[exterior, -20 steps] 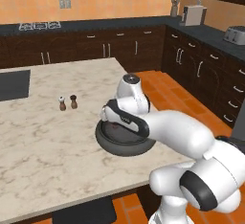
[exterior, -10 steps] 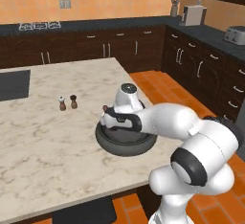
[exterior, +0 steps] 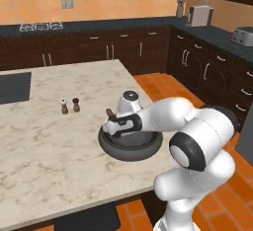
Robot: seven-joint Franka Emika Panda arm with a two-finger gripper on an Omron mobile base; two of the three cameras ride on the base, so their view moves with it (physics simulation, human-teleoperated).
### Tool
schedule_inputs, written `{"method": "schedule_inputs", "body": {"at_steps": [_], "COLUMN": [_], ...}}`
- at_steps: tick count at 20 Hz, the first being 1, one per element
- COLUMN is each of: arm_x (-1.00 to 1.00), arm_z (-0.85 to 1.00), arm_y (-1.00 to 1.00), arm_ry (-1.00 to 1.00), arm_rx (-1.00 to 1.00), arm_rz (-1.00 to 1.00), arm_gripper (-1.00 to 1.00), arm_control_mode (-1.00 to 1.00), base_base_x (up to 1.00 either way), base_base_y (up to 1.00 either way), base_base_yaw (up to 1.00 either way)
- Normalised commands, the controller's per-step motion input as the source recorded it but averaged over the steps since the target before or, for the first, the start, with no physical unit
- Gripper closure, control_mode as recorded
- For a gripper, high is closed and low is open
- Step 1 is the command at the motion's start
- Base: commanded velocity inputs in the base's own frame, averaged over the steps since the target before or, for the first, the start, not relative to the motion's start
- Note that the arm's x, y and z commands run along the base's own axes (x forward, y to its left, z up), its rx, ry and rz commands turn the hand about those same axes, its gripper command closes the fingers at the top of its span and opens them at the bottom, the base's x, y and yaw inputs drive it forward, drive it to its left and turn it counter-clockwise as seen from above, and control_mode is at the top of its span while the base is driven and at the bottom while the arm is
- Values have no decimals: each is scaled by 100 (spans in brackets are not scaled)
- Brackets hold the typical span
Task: Place one bun and one sausage from the bowl on each plate.
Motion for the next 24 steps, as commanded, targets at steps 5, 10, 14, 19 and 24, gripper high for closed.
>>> {"method": "schedule_inputs", "body": {"at_steps": [5,10,14,19,24], "arm_x": [10,-6,-59,-92,-100], "arm_z": [-22,-1,50,100,96], "arm_y": [2,-18,-29,-2,-3], "arm_ry": [5,6,0,2,3], "arm_rx": [-1,0,0,0,0], "arm_rz": [0,0,-1,-5,0], "arm_gripper": [100,100,100,100,100], "arm_control_mode": [-100,-100,-100,-100,-100], "base_base_x": [0,0,0,0,0], "base_base_y": [0,0,0,0,0], "base_base_yaw": [0,0,0,0,0]}}
